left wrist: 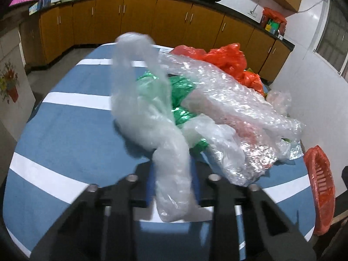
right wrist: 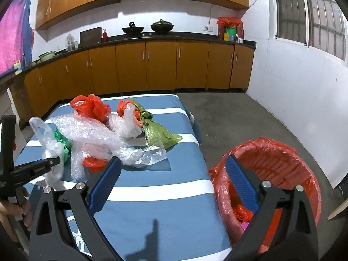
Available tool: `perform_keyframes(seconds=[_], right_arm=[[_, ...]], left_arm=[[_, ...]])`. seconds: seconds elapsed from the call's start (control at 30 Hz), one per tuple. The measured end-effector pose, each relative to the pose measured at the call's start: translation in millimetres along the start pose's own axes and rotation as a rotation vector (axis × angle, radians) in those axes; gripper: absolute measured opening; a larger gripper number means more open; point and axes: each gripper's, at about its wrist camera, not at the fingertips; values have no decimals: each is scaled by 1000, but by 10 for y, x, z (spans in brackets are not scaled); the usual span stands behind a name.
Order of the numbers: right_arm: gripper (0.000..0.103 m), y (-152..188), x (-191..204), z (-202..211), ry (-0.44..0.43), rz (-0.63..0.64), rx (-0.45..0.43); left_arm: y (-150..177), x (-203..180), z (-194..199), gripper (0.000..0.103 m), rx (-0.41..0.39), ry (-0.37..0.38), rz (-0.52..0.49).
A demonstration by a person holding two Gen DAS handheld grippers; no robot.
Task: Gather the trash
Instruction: 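Grasp the clear plastic bag with the left tool while the right tool reaches the bubble wrap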
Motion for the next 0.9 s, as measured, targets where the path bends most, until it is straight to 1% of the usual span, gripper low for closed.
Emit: perform_keyframes(seconds=[0.03,0.13,0.3,0.4,0.57,0.7,0.77,0.9], right_arm=[[95,8,4,-14,-1,0,2],[94,17,17,-72,-7,0,11],[90,6,66,-203,-17,-3,24],[88,-5,102,-305,-20,-10,33],[79,-29,185,-559,-27,-21,71],[74,-60,270,-722,-42,-35,95],[71,-82,324,-741,-80,-47,100],[71,-113,477,-595,-192,-33,53]], left_arm=[[6,37,11,21,-5,5,0],[26,156,80,18,-29,6,-17],[4,293,229,18,-81,-15,-42],[-40,356,291,18,-98,-33,-35],[-177,448,315,18,-111,-49,-20],[-188,506,324,18,-117,-55,-12],[-203,545,325,18,-120,-56,-5],[-224,576,339,18,-134,-54,2]])
Point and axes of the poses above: each gripper's, at about its wrist camera, not at the fingertips, and z roughly against the way its jaws point, x to its left, y to its underside, and after that the axes turned 8 degrees about -z, right-handed
